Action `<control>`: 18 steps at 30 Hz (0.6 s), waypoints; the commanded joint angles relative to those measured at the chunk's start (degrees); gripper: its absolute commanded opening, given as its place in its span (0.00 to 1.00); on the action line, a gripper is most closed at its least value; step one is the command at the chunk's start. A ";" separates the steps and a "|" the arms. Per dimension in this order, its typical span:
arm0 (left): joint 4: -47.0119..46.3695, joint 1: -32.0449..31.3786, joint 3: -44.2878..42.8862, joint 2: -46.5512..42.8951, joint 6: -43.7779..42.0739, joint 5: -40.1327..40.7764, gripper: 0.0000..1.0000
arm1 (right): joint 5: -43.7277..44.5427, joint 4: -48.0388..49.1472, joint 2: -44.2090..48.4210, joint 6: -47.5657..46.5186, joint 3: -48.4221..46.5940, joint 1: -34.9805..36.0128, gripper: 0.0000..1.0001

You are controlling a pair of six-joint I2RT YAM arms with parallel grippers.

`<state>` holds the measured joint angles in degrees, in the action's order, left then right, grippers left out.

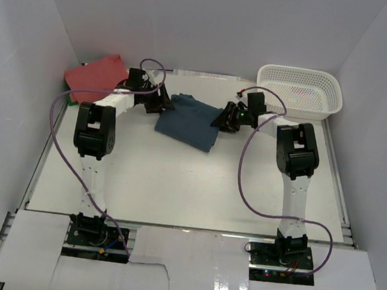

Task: Fold and stack the t-shirts
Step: Fold the long partially folded tshirt into a neat square

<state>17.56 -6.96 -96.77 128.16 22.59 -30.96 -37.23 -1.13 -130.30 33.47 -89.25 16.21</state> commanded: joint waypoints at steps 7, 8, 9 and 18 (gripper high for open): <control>-2.09 -1.65 7.56 -5.11 0.79 -1.39 0.70 | -2.05 -3.34 -2.41 -2.09 -3.12 0.75 0.44; -2.09 -1.74 8.26 -5.63 0.79 -1.12 0.70 | -1.71 -4.49 -2.59 -2.79 -3.64 0.84 0.44; -2.35 -2.17 9.48 -5.90 0.88 -0.42 0.70 | -1.01 -5.72 -2.76 -3.50 -4.95 0.93 0.44; -1.57 -3.67 14.06 -8.36 1.67 0.99 0.69 | -0.82 -14.16 -4.17 -8.16 -7.78 1.46 0.34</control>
<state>13.04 -9.43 -84.97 123.02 24.01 -30.85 -37.89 -10.35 -132.75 28.21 -95.22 17.12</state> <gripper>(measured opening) 0.694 0.349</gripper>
